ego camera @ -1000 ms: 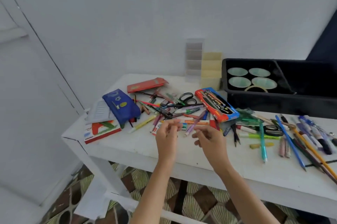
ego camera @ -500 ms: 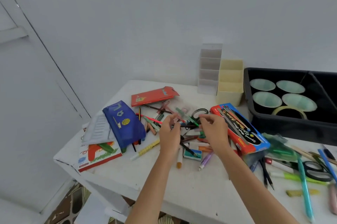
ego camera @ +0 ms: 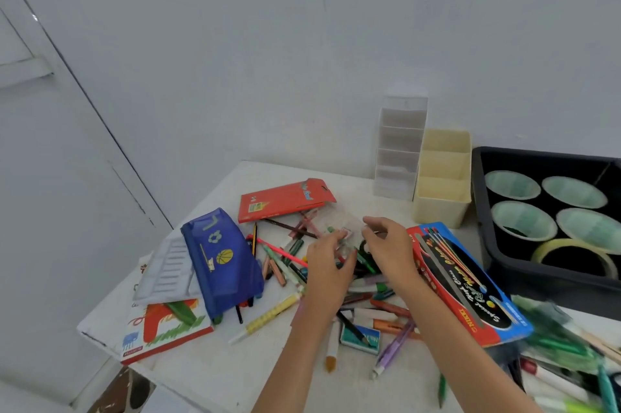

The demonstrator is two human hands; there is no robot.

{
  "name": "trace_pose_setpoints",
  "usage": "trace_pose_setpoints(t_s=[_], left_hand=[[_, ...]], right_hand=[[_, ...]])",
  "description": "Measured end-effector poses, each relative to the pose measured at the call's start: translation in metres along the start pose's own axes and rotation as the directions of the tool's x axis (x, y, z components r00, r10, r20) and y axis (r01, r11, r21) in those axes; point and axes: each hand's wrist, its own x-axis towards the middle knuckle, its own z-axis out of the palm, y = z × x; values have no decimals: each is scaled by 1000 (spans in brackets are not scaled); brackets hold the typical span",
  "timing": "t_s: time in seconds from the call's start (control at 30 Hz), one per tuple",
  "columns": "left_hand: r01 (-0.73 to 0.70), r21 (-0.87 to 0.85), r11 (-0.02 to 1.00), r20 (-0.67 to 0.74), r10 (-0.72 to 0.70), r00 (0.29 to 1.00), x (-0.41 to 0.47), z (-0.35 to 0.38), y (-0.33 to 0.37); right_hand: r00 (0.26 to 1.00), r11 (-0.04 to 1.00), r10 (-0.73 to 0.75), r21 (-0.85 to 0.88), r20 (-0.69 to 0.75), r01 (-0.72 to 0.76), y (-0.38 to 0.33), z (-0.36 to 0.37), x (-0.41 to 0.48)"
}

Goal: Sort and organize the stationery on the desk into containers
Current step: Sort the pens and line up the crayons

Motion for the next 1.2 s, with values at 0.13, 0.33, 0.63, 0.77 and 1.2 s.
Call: trace_pose_setpoints(t_s=[0.13,0.33,0.63,0.77,1.2], left_hand=[[-86,36,996,-134,90,987,-6,-10,10],[-198,-13,980,-291,186,939,-19,-39,33],[-265,-351,898,-363,130,923,-45,-91,58],[-141,-546,826,-271,-14,963,-60,-106,54],[293,-611,736,180,-232,956,-128,-71,15]], right_hand=[[1000,984,-3,178,-24,7,-20,-5,-7],[995,876,-85,473,-44,96,-44,-16,-32],[978,939,-13,333,-209,84,-31,-23,-67],[962,947,51,318,-267,39,-20,-33,-92],[818,997,-19,-77,-574,-30,52,-78,-194]])
